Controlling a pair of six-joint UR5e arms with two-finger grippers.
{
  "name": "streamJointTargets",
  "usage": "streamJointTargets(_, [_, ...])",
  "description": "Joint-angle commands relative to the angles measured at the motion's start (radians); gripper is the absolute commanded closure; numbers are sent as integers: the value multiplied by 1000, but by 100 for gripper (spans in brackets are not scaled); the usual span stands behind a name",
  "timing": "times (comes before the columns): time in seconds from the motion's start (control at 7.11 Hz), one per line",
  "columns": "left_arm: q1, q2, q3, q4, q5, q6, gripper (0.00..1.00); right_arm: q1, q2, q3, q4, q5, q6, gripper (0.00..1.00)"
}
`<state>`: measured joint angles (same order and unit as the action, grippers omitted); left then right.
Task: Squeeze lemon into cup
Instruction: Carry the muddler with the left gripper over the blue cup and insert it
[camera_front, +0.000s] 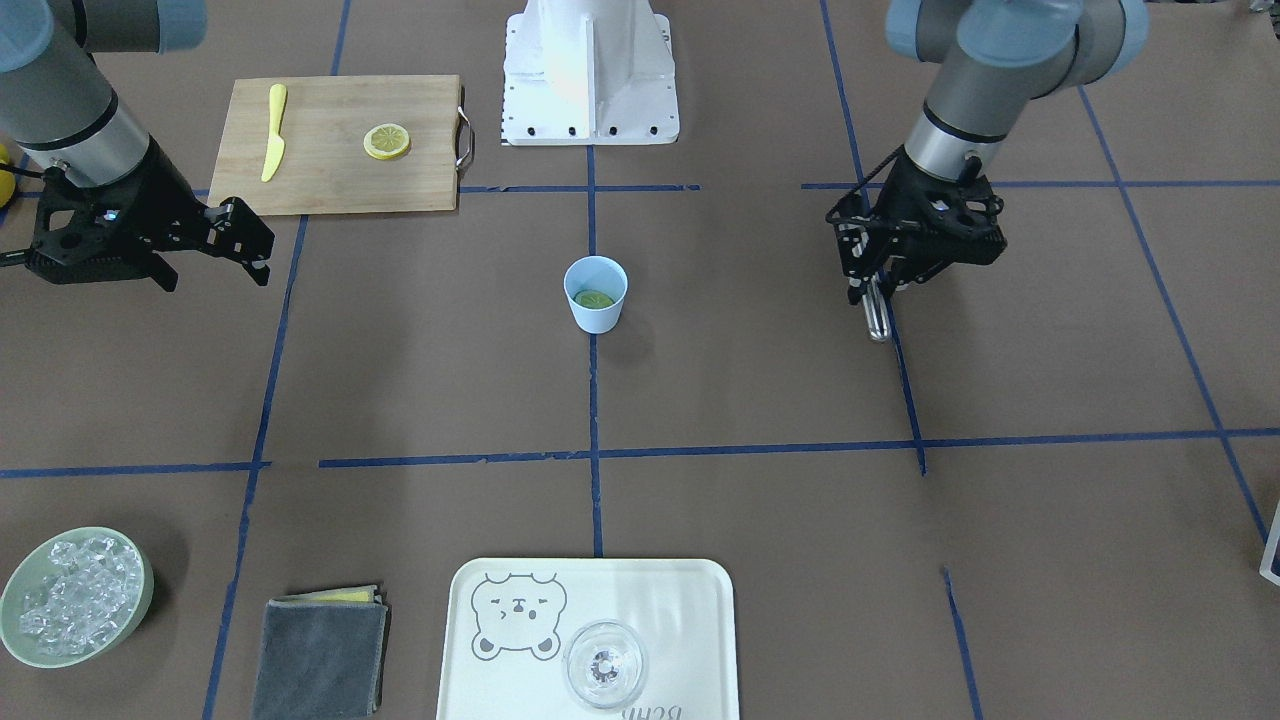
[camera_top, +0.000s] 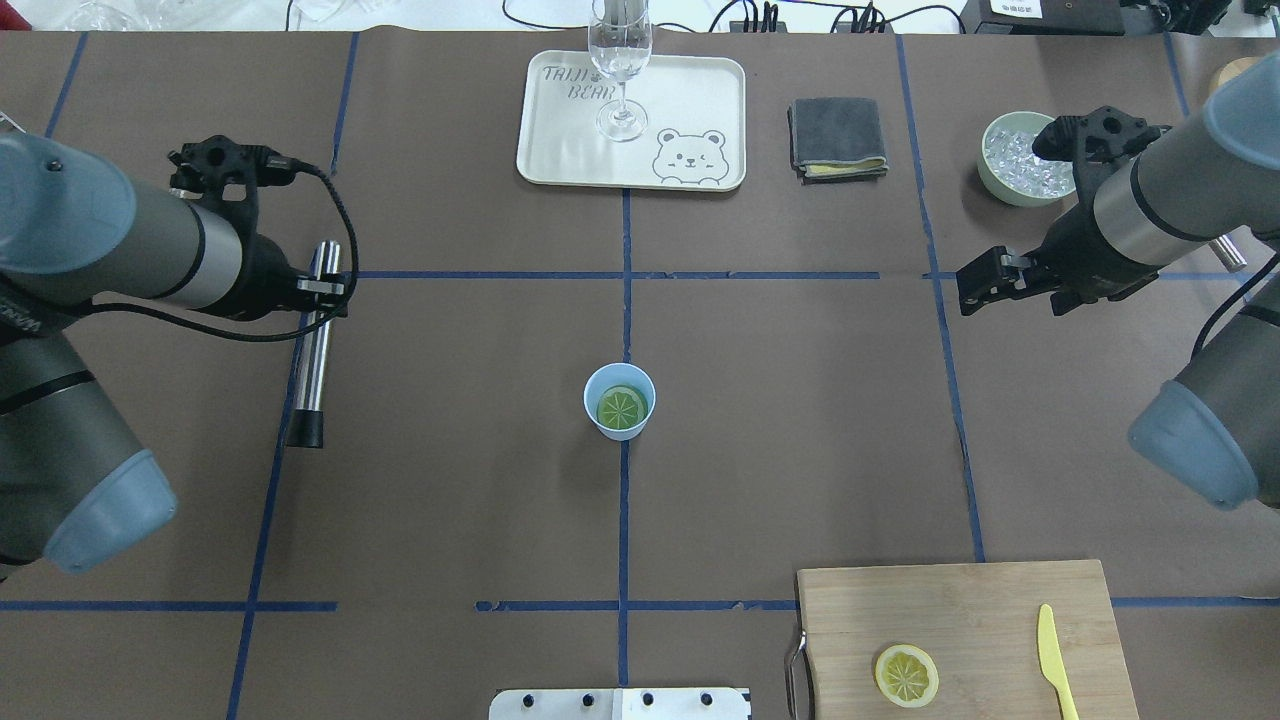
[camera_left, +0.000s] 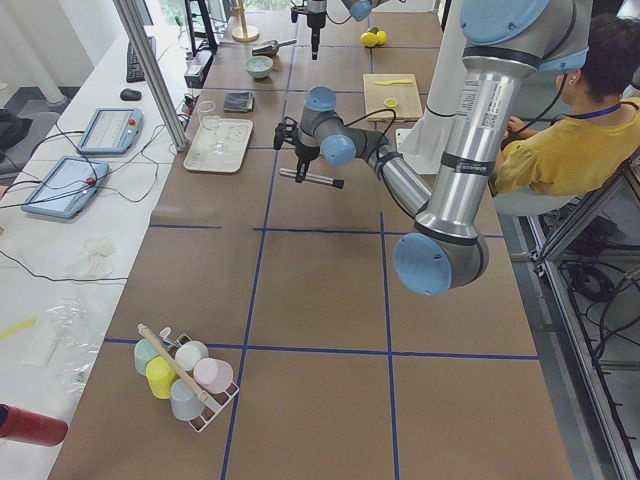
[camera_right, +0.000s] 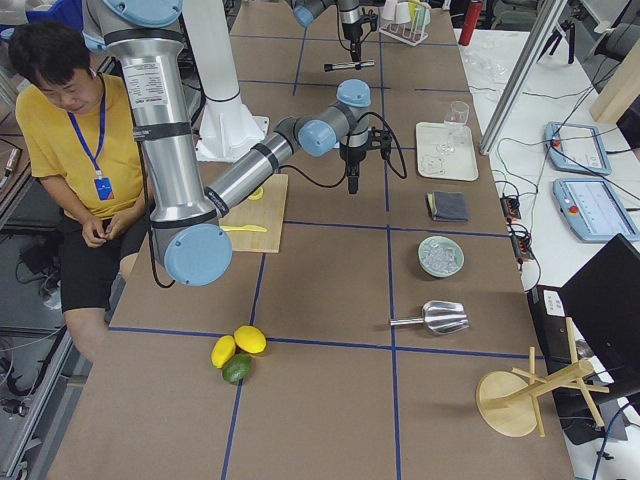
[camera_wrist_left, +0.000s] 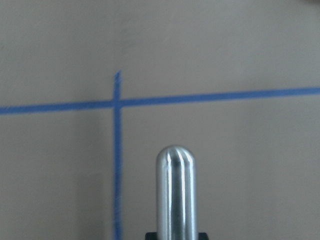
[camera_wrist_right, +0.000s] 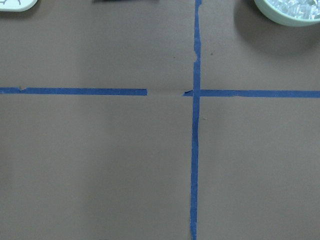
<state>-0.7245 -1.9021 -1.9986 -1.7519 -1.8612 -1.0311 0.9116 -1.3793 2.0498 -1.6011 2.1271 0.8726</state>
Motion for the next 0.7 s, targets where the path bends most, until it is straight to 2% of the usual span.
streamJointTargets(0.0, [166, -148, -32, 14, 290, -59, 100, 16, -4, 1, 1, -1, -3, 0])
streamJointTargets(0.14, [323, -173, -31, 6, 580, -63, 100, 23, -6, 1, 1, -1, -3, 0])
streamJointTargets(0.28, [374, -199, -34, -10, 741, -64, 100, 36, -9, 0, 0, -4, -1, 0])
streamJointTargets(0.42, [376, -227, -7, -108, 754, -50, 100, 56, -21, 0, 0, 4, -1, 0])
streamJointTargets(0.56, [378, -219, 1, -217, 836, -47, 100, 64, -43, -2, 0, 4, -1, 0])
